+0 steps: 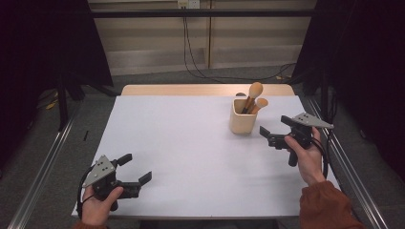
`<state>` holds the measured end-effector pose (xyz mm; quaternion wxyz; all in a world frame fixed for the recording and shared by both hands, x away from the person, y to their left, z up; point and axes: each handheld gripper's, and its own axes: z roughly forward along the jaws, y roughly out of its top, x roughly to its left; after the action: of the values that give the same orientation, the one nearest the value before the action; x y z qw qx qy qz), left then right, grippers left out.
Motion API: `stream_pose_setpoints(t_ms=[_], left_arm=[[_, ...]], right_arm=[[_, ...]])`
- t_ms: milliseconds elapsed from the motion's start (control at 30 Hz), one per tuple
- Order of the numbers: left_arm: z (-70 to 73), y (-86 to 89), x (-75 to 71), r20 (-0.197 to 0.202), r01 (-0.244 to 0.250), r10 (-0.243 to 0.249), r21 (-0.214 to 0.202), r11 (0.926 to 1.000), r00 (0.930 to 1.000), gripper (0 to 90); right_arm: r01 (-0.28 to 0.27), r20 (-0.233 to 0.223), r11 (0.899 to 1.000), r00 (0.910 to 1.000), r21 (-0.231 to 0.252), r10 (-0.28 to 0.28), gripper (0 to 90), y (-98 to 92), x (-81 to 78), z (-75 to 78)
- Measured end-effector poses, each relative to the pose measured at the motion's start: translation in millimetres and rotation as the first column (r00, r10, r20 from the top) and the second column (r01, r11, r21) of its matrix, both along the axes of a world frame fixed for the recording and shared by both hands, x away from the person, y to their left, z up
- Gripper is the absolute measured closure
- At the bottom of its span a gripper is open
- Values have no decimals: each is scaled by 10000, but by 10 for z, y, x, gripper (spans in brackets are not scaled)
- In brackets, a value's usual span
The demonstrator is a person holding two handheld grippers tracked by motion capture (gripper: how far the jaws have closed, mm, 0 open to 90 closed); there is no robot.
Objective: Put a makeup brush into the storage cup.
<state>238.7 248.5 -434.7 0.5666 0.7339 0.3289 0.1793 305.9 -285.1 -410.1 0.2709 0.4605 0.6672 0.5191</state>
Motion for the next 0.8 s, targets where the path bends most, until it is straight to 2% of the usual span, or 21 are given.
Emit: stream_pose_setpoints(t_ms=[33,167,300,633,733,800], left_arm=[[0,-2,-5,-23,-98,98,-106,9999,9999,36],[2,16,-4,10,-162,163,-52,9999,9999,35],[4,16,-6,40,-173,173,23,9998,9998,33],[3,23,-22,60,-221,221,34,9997,9997,33],[2,23,-32,71,-226,225,83,9997,9997,33],[0,25,-35,50,-256,256,46,9997,9997,33]], right_arm=[[7,29,10000,10000,26,-7,7,2,-16,-4],[-30,-46,10000,10000,40,30,6,-11,-89,1],[17,124,10000,9999,17,-17,17,-30,-169,4],[39,198,10000,9998,80,-40,11,-56,-387,-40],[-165,71,9997,9998,192,164,10,-58,-447,-57],[-217,94,9997,9997,79,216,8,-60,-494,-63]])
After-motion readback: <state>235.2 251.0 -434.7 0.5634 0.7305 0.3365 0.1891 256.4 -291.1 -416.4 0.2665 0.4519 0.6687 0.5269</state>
